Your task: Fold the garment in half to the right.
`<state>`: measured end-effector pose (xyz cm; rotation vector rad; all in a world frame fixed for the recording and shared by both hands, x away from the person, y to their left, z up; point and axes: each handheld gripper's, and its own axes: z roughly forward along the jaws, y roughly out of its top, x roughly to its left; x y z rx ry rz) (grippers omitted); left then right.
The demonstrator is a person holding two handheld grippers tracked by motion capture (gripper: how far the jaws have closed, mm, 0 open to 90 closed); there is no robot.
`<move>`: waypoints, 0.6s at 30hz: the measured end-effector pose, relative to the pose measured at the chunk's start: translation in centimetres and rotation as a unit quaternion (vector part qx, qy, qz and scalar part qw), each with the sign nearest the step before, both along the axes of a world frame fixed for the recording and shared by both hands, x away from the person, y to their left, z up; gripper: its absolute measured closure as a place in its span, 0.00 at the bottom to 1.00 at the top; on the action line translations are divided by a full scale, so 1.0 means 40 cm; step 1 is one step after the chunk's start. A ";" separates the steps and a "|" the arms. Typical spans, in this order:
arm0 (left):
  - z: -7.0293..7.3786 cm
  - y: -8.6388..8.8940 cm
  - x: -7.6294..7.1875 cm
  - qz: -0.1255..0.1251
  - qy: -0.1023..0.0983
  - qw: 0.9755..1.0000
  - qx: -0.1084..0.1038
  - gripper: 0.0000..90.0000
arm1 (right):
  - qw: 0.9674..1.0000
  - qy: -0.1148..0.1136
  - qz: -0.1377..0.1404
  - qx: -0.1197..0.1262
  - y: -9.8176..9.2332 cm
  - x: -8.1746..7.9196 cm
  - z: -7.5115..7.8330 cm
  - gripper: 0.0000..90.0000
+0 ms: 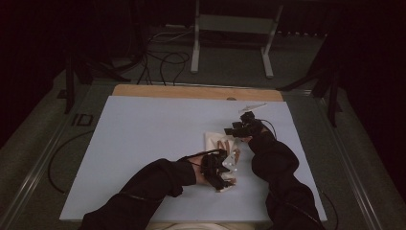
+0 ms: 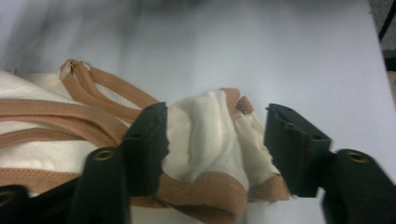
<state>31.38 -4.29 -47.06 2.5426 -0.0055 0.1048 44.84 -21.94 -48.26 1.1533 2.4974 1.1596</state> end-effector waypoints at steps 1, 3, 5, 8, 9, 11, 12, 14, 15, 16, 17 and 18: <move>0.003 0.001 0.000 0.002 0.004 1.000 -0.003 0.37 | 1.000 0.000 -0.001 0.000 0.000 0.000 0.003 0.46; 0.009 0.007 0.002 0.004 0.008 1.000 -0.005 0.27 | 1.000 0.002 -0.002 0.001 0.001 -0.001 0.009 0.43; 0.014 0.015 0.002 0.008 0.014 1.000 -0.010 0.21 | 1.000 0.000 -0.004 -0.001 0.002 -0.004 0.015 0.42; 0.024 0.031 0.003 0.007 0.020 1.000 -0.014 0.10 | 1.000 -0.002 -0.003 0.004 0.003 -0.009 0.028 0.40; 0.027 0.038 0.003 0.006 0.023 1.000 -0.015 0.07 | 1.000 -0.001 -0.004 0.007 0.004 -0.011 0.034 0.39; 0.032 0.052 0.004 0.010 0.028 0.999 -0.018 0.01 | 1.000 -0.002 0.000 0.010 0.006 -0.016 0.045 0.39; 0.035 0.061 0.006 0.010 0.028 0.999 -0.020 0.00 | 1.000 -0.006 0.003 0.009 0.008 -0.020 0.050 0.38; 0.040 0.083 0.008 0.015 0.030 0.999 -0.026 0.00 | 1.000 -0.008 0.007 0.010 0.012 -0.029 0.063 0.38; 0.041 0.095 0.008 0.021 0.030 0.999 -0.030 0.00 | 1.000 -0.009 0.010 0.010 0.016 -0.035 0.069 0.38; 0.042 0.108 0.010 0.026 0.031 0.999 -0.031 0.00 | 1.000 -0.010 0.014 0.011 0.020 -0.042 0.076 0.37; 0.042 0.122 0.012 0.029 0.030 0.999 -0.032 0.00 | 1.000 -0.011 0.016 0.012 0.027 -0.051 0.083 0.37; 0.041 0.136 0.013 0.036 0.030 0.998 -0.035 0.00 | 1.000 -0.014 0.020 0.014 0.032 -0.060 0.089 0.37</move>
